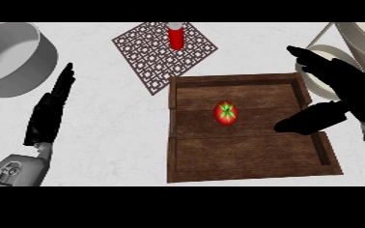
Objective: Pick the tomato from the tray and place it in the tiered basket
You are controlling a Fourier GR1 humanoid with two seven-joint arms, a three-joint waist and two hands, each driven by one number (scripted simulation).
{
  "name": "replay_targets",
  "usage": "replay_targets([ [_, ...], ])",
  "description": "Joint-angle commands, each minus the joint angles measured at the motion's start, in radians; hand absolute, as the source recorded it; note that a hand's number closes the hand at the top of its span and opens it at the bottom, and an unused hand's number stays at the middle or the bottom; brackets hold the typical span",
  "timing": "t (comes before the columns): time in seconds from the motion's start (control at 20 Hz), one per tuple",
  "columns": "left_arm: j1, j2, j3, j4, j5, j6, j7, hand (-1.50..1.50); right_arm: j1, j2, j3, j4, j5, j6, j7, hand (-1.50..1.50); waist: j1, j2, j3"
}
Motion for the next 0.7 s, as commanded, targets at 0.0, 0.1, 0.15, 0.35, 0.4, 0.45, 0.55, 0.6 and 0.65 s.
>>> replay_targets([
  [0.0,0.001,-0.008,0.024,0.044,-0.013,-0.009,-0.043,0.00,-0.194,0.048,0.026,0.030,-0.019,0.068,0.233,-1.50,0.006,0.002,0.001],
  [0.1,-0.040,-0.006,0.039,0.059,-0.012,-0.033,-0.021,0.00,-0.241,0.135,0.058,0.105,0.039,0.055,0.256,-1.50,0.002,0.003,0.001],
  [0.15,0.032,-0.026,0.007,-0.046,-0.020,-0.004,0.019,0.00,-0.225,0.115,0.057,0.086,0.024,0.082,0.289,-1.50,0.005,-0.001,0.002],
  [0.35,-0.060,-0.053,0.026,0.073,-0.033,-0.019,-0.015,0.00,-0.308,0.221,0.086,0.287,0.025,0.120,0.265,-1.50,0.003,0.006,0.002],
  [0.4,-0.044,-0.022,0.041,0.022,-0.029,-0.031,0.019,0.00,-0.259,0.220,0.105,0.222,0.035,0.106,0.304,-1.50,-0.004,0.001,0.002],
  [0.45,-0.048,-0.043,0.029,0.019,-0.036,-0.018,0.050,0.00,-0.268,0.208,0.093,0.230,0.010,0.140,0.313,-1.50,-0.006,0.001,0.002],
  [0.55,-0.002,-0.075,0.019,0.059,-0.066,0.011,-0.035,0.00,-0.296,0.255,0.137,0.279,0.039,0.126,0.337,-1.50,-0.002,0.002,0.001],
  [0.6,-0.029,-0.018,0.057,0.005,-0.022,-0.047,0.025,0.00,-0.269,0.220,0.128,0.282,0.037,0.155,0.321,-1.50,-0.004,0.000,0.002],
  [0.65,-0.015,-0.080,0.014,0.035,-0.082,0.015,-0.011,0.00,-0.299,0.248,0.133,0.280,0.043,0.142,0.356,-1.50,-0.007,0.000,0.002],
])
